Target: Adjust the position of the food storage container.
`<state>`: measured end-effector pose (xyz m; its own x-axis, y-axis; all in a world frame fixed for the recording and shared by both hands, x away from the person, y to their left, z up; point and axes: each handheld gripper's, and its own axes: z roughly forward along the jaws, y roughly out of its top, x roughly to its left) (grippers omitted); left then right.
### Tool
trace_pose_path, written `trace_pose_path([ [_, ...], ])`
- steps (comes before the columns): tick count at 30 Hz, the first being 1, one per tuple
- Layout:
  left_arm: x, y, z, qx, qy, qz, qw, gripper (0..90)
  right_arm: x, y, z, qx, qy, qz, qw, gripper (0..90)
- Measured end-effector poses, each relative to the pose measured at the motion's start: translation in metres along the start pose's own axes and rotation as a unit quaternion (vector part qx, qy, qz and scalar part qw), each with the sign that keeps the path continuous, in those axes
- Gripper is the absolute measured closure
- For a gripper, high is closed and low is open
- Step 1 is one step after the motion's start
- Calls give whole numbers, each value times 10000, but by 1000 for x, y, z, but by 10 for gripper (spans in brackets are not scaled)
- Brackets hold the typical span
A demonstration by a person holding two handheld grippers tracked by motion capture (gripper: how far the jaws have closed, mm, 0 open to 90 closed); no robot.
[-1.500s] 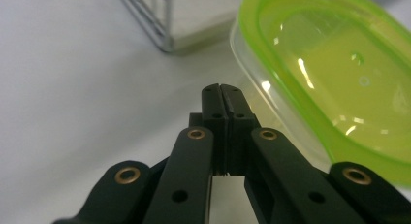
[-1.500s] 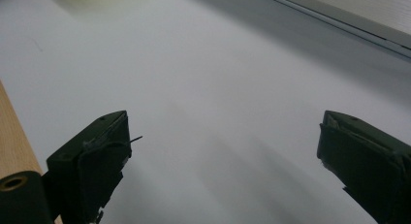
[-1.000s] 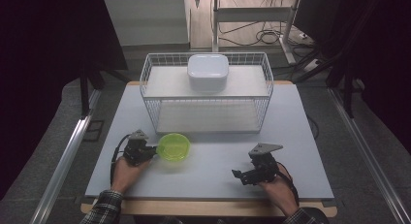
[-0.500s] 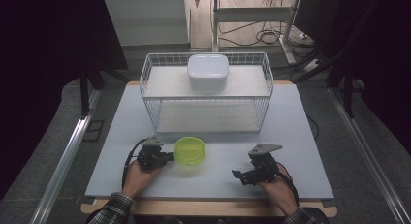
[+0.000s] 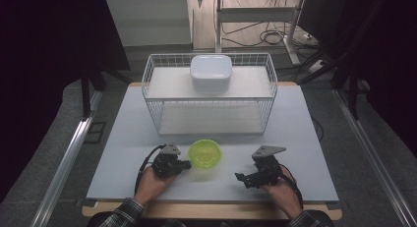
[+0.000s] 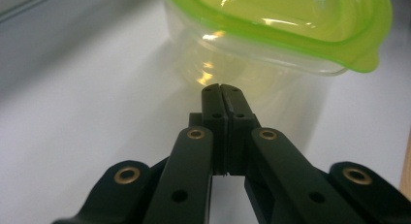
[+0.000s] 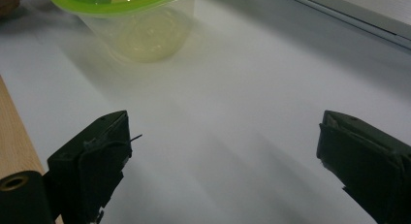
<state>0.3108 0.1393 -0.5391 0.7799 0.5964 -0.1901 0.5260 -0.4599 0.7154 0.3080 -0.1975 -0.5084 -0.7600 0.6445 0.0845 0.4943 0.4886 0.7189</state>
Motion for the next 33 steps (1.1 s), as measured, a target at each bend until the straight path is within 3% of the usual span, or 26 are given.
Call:
trace_pose_path([
  [5,-8,4,4,68,56,75,9999,897,0,0,0,3,9,-12,10000,56],
  [10,-9,3,-6,0,295,72,9995,842,0,0,-1,-12,15,-4,10000,56],
  [20,-20,-8,-37,-269,900,115,9955,488,0,0,-1,-51,73,25,10000,56],
  [23,-23,-11,-43,-318,906,79,9953,400,-1,0,-2,-96,119,24,9999,56],
  [29,-32,-19,-46,-170,918,163,9955,262,0,1,-3,-186,187,-24,9996,56],
  [31,-34,-22,-48,-225,947,167,9951,177,0,1,-3,-219,202,-34,9995,55],
  [33,-37,-23,-52,-282,977,162,9947,156,0,1,-2,-232,197,-48,9995,55],
])
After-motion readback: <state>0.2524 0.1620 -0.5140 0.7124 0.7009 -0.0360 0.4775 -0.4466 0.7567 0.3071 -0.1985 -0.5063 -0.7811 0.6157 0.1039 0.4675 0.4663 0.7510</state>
